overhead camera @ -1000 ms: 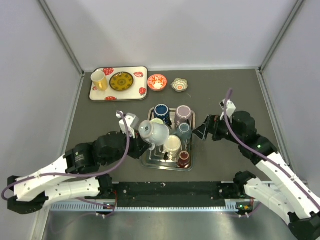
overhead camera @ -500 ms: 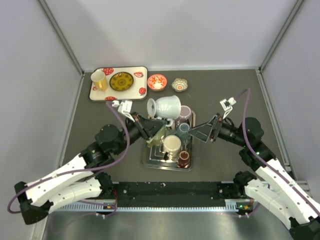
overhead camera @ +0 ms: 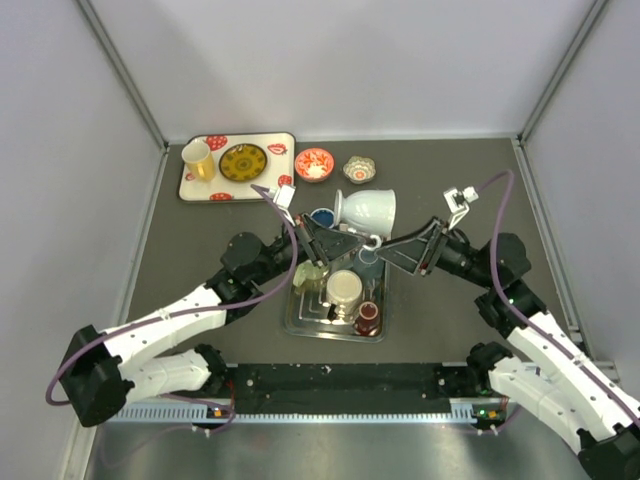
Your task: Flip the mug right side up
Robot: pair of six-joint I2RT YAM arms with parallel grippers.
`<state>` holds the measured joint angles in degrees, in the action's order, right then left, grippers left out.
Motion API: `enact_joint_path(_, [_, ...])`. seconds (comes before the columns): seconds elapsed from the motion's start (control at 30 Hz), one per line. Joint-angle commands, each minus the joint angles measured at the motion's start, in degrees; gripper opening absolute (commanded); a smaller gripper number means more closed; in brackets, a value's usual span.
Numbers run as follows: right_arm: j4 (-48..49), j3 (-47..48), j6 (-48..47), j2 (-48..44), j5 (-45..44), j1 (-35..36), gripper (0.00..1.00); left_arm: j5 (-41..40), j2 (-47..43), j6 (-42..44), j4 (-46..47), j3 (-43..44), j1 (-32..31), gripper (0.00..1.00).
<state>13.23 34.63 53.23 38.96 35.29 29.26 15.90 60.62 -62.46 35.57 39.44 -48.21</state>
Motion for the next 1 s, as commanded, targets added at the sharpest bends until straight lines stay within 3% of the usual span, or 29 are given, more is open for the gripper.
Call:
enact_joint_path(0.0, [6.1, 3.25, 1.17, 1.47, -1.8, 0.63, 0.53, 2.99, -0.77, -2.32, 12.94, 3.36, -0.05, 0.0])
enact_joint_path(0.17, [7.76, 4.13, 2.13, 3.4, -2.94, 0.63, 0.48, 3.78, -0.68, -3.28, 13.38, 2.57, -0.13, 0.0])
enact_joint_path(0.8, [14.54, 7.55, 5.83, 8.67, -6.11, 1.42, 0.47, 6.69, 4.06, -3.37, 12.59, 1.78, -3.12, 0.0])
enact_joint_path(0.97, [14.63, 7.73, 5.66, 9.64, -5.85, 1.59, 0.33, 7.04, 4.86, -3.99, 13.91, 1.25, -3.65, 0.0])
